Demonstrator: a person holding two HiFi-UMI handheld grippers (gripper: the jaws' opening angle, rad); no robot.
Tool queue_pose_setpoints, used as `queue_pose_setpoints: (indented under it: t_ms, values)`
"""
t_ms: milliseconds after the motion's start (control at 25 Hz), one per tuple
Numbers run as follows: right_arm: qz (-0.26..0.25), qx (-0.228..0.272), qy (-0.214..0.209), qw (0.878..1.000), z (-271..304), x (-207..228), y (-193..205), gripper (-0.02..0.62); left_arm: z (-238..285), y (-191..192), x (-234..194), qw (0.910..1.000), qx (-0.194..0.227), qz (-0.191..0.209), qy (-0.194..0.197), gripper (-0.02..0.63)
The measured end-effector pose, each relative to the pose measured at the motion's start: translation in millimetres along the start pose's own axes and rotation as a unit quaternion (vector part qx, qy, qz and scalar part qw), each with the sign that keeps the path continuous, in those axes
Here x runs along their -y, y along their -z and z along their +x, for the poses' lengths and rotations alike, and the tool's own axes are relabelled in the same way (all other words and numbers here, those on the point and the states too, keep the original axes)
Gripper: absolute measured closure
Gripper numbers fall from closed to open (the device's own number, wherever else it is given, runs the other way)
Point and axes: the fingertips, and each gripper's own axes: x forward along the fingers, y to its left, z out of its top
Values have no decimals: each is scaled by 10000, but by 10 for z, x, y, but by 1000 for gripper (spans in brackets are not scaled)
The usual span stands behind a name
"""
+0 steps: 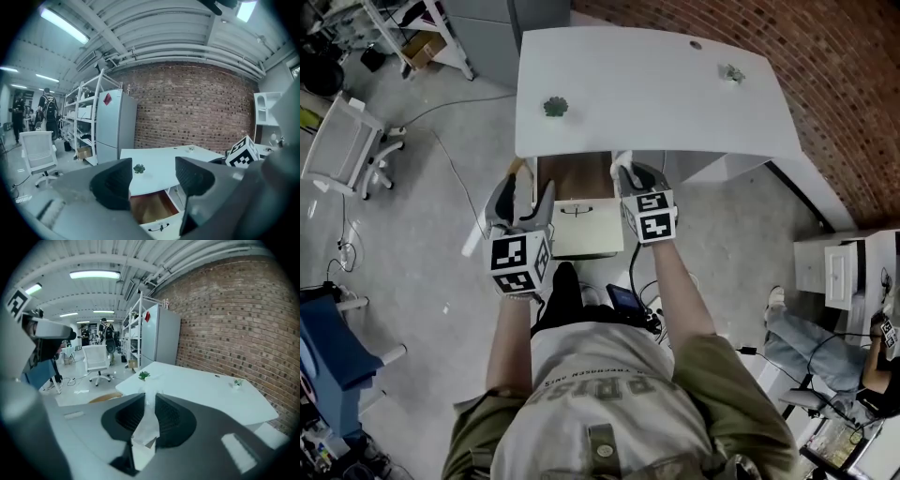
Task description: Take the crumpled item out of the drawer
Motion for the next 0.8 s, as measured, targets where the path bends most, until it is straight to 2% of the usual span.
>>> queue_pose_setpoints:
  t_ms: [160,360,600,800]
  values:
    - [67,588,198,9981,-383,-2,-316,523,-120,-130,79,9999,155,65,30,304]
    - [75,1377,423,9895,-887,-28,-652,523,-247,-244,184,9993,370,91,47,319]
    - [247,1912,544,9797,-1307,-105,-826,523,-402,-401,260,9978,606,266,-8,325]
    - [250,2264,660,9715,-1555,-152,-1005,523,-522,-492,258,9965,768,319,-17,362]
